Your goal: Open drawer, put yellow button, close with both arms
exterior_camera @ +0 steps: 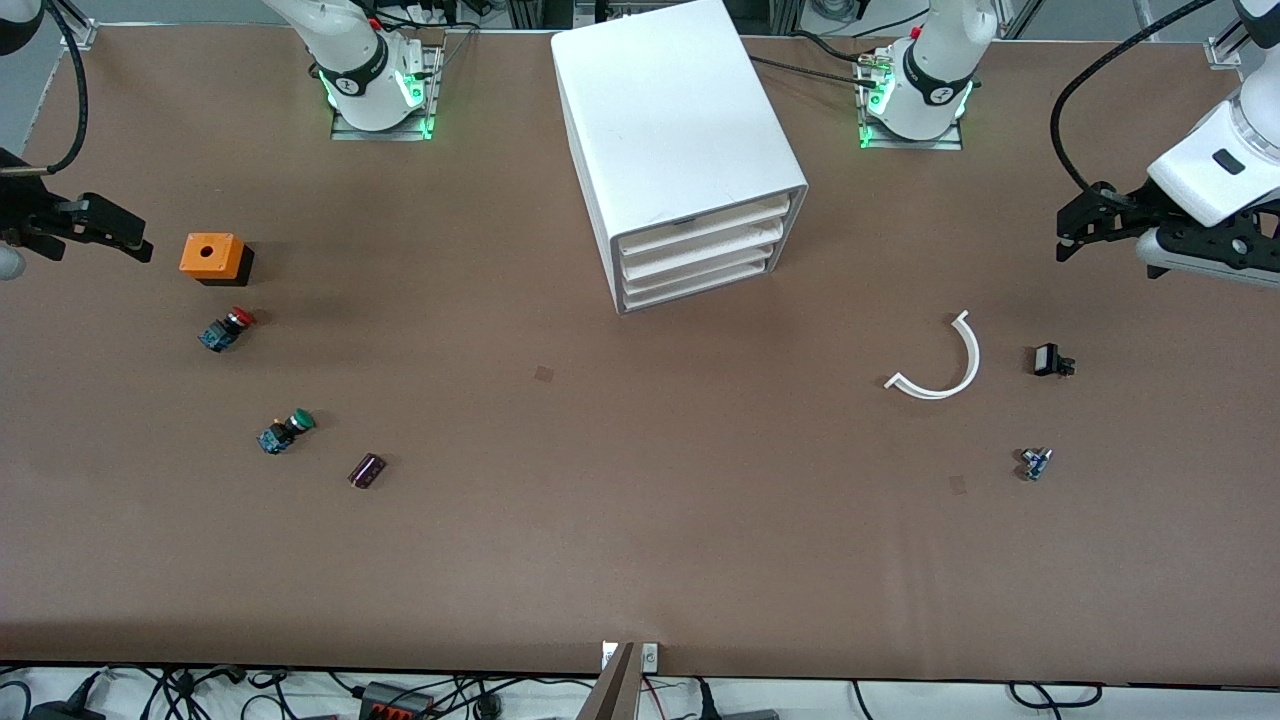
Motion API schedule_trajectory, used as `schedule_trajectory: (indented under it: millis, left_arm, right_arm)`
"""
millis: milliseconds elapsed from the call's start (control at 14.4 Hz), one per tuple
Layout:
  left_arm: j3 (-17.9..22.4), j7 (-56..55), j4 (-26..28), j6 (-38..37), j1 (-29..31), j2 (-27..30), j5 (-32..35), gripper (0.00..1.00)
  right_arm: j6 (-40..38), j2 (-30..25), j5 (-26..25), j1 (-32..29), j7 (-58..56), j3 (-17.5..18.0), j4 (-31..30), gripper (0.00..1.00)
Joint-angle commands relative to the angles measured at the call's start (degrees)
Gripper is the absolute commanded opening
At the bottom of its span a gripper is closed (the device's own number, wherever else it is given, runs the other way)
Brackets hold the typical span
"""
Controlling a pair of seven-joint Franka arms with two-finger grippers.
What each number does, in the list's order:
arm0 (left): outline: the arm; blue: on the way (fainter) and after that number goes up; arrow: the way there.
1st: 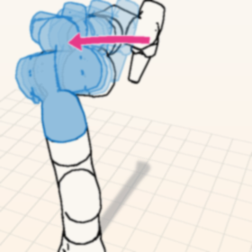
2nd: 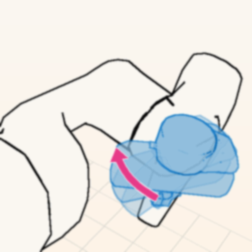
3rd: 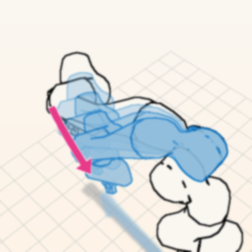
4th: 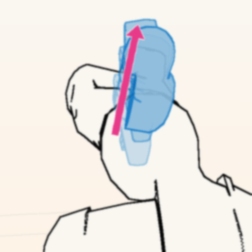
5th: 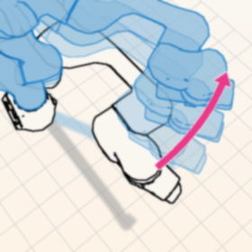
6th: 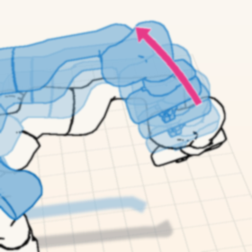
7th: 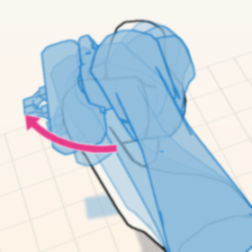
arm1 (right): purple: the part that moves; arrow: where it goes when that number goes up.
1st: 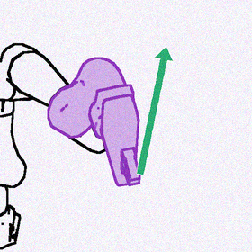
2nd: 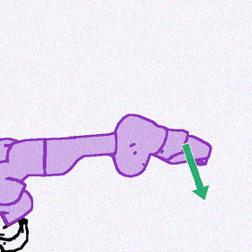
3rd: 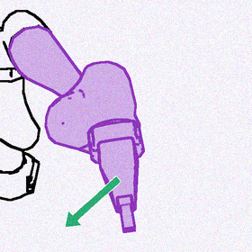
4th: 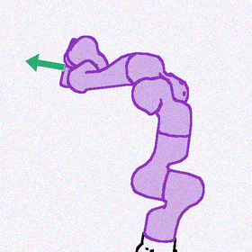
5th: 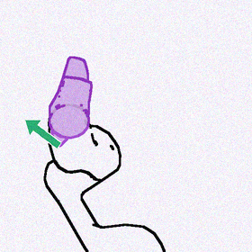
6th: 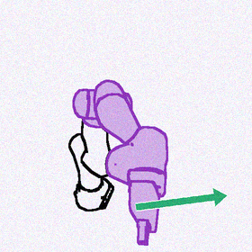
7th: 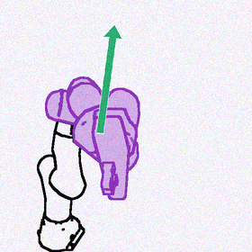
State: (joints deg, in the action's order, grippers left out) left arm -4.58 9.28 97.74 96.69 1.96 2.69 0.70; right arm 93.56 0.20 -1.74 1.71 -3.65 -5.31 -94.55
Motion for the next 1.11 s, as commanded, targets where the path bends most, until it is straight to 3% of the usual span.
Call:
schedule_trajectory:
  millis: [0, 557, 1043]
  left_arm:
    - [-0.8, 1.1, -1.3, -0.7, 1.0, -0.6, 0.1, 1.0]
    - [-0.8, 0.9, -5.3, -3.3, 0.3, -3.1, 0.0, 1.0]
    - [-0.9, 1.0, -5.2, -4.7, 0.2, -3.2, 0.2, 1.0]
  right_arm:
    - [0.7, -1.1, -0.7, 0.1, -0.5, 0.1, -1.1, 1.0]
    - [0.7, -0.6, -0.9, -0.1, -0.7, -0.1, -0.9, 1.0]
    - [0.7, -0.8, -0.9, -0.1, -0.7, -0.1, -0.9, 1.0]
